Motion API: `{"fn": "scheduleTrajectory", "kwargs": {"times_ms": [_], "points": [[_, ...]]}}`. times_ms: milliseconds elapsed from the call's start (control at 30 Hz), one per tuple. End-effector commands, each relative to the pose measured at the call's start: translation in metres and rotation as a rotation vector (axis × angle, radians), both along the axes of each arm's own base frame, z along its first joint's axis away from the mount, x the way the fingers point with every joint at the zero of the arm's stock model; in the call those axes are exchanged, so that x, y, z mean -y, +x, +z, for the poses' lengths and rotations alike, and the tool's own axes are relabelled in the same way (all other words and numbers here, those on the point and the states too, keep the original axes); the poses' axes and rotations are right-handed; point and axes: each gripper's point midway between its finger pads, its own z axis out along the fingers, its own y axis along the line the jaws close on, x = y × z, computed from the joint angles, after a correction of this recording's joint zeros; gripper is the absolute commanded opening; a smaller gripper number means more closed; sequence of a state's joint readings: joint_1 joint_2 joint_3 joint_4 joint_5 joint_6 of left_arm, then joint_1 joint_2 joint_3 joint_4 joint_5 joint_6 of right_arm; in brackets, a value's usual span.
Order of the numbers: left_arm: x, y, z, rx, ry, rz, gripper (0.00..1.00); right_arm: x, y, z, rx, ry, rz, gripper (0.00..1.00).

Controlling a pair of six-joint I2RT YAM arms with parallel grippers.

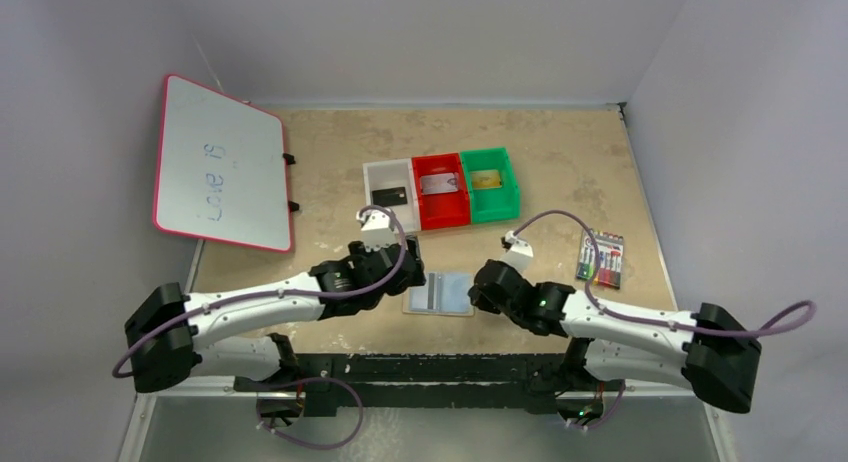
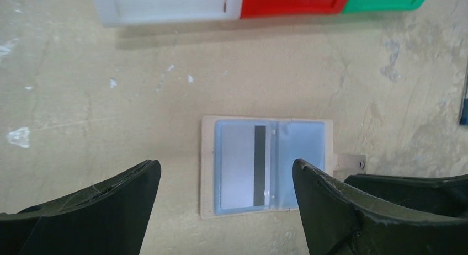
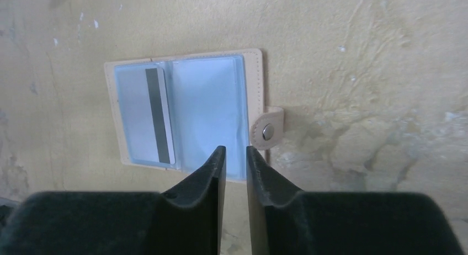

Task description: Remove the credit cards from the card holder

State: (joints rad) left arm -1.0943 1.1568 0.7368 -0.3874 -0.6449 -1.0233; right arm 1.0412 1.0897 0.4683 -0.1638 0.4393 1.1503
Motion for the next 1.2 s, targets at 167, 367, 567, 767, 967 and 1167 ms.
{"fn": "scheduleTrajectory", "kwargs": {"times_ms": [167,367,567,767,967,1167], "points": [[0.02,0.011,0.008,0.017,-0.063,0.03,0.91,-0.033,0.007,0.084,0.291,0.305,0.183,0.4],[-0.014,0.005,0.0,0.011,-0.063,0.143,0.77,-0.084,0.003,0.067,0.182,0.343,0.341,0.33],[-0.039,-0.003,0.009,0.067,-0.256,0.217,0.72,-0.104,0.015,0.032,0.05,0.287,0.294,0.34],[-0.03,-0.018,0.013,0.04,-0.299,0.096,0.72,-0.092,0.02,0.005,-0.017,0.309,0.263,0.36],[0.001,-0.016,0.005,0.024,-0.295,-0.007,0.54,-0.079,0.023,-0.025,-0.094,0.345,0.246,0.32],[0.033,-0.009,-0.014,-0.034,-0.226,-0.06,0.49,-0.067,0.014,-0.049,-0.161,0.343,0.207,0.28]]}}
